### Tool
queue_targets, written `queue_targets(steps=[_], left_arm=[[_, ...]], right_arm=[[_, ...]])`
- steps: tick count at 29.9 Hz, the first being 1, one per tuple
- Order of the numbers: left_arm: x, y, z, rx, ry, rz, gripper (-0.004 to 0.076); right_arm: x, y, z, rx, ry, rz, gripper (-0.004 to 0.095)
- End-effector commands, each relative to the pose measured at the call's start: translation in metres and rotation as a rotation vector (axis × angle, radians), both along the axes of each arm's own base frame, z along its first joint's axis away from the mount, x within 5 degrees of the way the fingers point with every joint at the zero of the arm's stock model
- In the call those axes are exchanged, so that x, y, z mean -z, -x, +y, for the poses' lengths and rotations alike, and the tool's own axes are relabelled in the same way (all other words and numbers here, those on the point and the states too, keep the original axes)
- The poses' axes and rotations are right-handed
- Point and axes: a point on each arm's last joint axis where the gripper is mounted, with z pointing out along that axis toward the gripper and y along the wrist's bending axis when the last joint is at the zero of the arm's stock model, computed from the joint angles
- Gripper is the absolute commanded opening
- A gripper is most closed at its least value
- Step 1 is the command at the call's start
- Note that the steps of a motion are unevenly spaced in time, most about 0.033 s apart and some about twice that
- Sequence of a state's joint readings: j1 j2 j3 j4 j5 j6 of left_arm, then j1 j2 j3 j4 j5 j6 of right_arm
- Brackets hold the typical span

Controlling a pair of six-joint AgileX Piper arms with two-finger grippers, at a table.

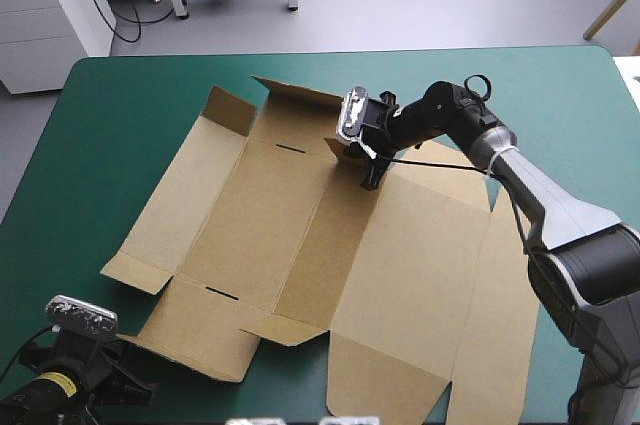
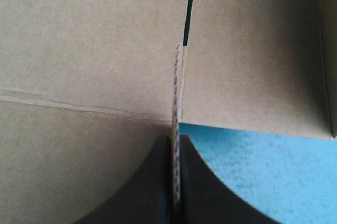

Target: Fold the box

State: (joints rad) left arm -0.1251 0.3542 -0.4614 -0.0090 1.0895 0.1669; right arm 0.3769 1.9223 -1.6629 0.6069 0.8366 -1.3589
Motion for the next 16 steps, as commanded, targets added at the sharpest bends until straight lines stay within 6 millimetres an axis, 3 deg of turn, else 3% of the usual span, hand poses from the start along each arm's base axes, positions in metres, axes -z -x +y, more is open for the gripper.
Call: queue_targets(steps=[1,8,16], left_arm=[[-0.01,-0.004,0.0,-0.005,0.01,-0.061,-0.001],[-0.009,-0.004,0.0,-0.003,0.009,-0.06,-0.001],[-0.013,-0.004,-0.005,0.063,0.018,-0.08,-0.001]], right_arm=[[-0.025,0.004,0.017,-0.051,-0.074,-0.091,-0.002],[0.0,0.012,0.062,-0.179,-0.03,-0.084,-0.002],[0.0,0.014,0.104,-0.249,-0.057,-0.134,-0.002]])
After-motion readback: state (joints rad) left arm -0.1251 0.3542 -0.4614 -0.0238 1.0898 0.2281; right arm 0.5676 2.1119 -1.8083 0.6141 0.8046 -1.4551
